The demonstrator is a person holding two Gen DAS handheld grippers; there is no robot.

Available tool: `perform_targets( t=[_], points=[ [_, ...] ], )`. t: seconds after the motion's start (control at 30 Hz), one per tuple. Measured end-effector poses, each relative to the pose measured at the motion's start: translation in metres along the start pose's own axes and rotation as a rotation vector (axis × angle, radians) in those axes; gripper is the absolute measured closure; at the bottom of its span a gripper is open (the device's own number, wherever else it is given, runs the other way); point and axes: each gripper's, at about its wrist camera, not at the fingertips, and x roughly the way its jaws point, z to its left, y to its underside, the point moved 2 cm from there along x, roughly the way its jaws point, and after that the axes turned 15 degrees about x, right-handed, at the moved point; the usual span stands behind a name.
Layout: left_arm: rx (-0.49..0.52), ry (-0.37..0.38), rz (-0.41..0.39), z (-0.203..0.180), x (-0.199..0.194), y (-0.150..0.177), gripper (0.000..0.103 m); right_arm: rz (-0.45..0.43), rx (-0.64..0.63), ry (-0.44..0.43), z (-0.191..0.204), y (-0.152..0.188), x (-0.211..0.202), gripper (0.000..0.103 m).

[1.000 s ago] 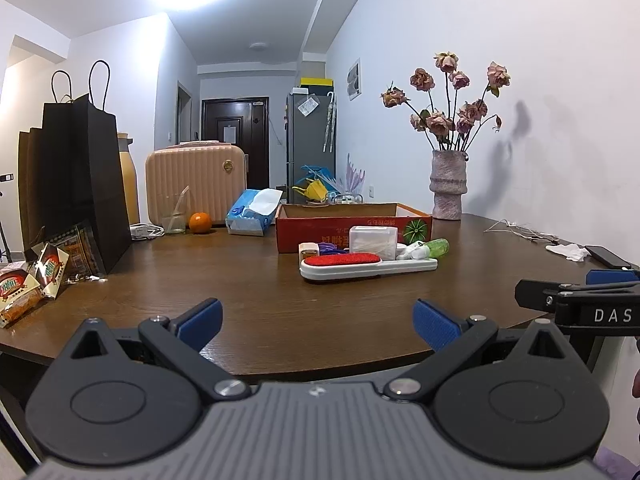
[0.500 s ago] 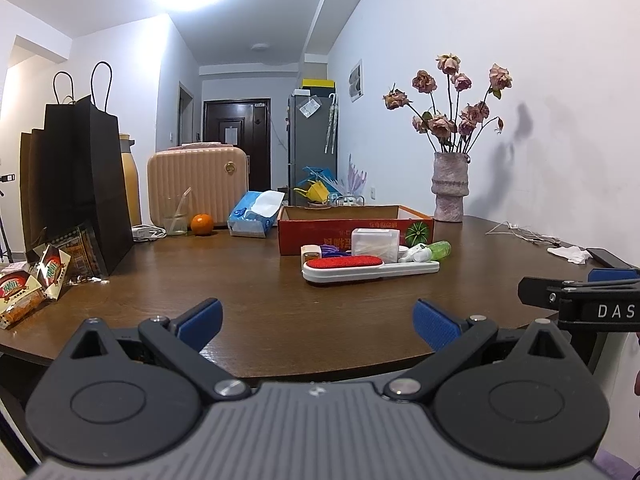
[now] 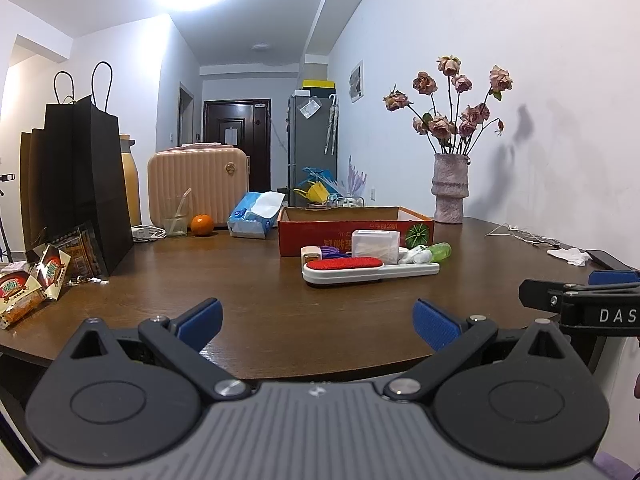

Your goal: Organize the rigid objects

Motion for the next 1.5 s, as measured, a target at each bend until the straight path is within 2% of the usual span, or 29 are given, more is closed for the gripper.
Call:
perform_targets(
  t=[0.27, 0.37, 0.47, 0.6, 0.73, 0.8, 0.87, 0.93, 1.0, 1.07, 1.17, 1.23, 1.37, 1.5],
  points=[
    [0.002, 0.068, 0.014, -0.001, 0.011, 0.002, 0.0, 0.014, 0.041, 0.001, -0.007, 0.002, 0.014, 0.0],
    [-0.028, 0.023, 0.021, 0.005, 0.022, -0.001, 0.0, 0.024, 0.091, 0.013, -0.015, -0.002, 0.024, 0.0],
    [-0.085, -0.01, 0.014, 0.014, 0.036, -0.006, 0.0, -0.008, 0.096, 0.022, -0.023, -0.009, 0.028, 0.0],
    [-0.17, -0.076, -0.017, 0.028, 0.056, -0.011, 0.0, -0.02, 0.112, 0.039, -0.039, -0.02, 0.043, 0.0],
    [-0.114, -0.059, 0.046, 0.036, 0.091, -0.016, 0.0, -0.018, 0.135, 0.025, -0.052, -0.033, 0.072, 0.0],
    [-0.103, -0.06, 0.113, 0.04, 0.114, -0.016, 0.0, -0.015, 0.148, -0.006, -0.059, -0.04, 0.09, 0.0],
    [-0.118, -0.039, 0.192, 0.045, 0.141, -0.019, 0.0, 0.071, 0.141, -0.041, -0.065, -0.047, 0.114, 0.0],
    [-0.136, -0.013, 0.243, 0.048, 0.164, -0.02, 0.0, 0.165, 0.131, -0.022, -0.07, -0.055, 0.143, 0.001],
    [-0.15, 0.006, 0.275, 0.05, 0.19, -0.024, 0.0, 0.201, 0.123, 0.009, -0.075, -0.062, 0.167, 0.006],
    [-0.16, 0.027, 0.31, 0.051, 0.217, -0.028, 0.0, 0.222, 0.1, 0.001, -0.078, -0.068, 0.188, 0.019],
    [-0.173, 0.068, 0.35, 0.05, 0.252, -0.033, 0.0, 0.255, 0.092, -0.008, -0.085, -0.079, 0.221, 0.024],
    [-0.176, 0.07, 0.344, 0.048, 0.27, -0.036, 0.0, 0.278, 0.102, -0.024, -0.089, -0.085, 0.243, 0.028],
    [-0.151, 0.079, 0.374, 0.043, 0.302, -0.038, 0.0, 0.34, 0.122, -0.066, -0.093, -0.092, 0.281, 0.05],
    [-0.161, 0.111, 0.41, 0.04, 0.325, -0.038, 0.0, 0.393, 0.094, -0.075, -0.089, -0.09, 0.314, 0.062]
  ],
)
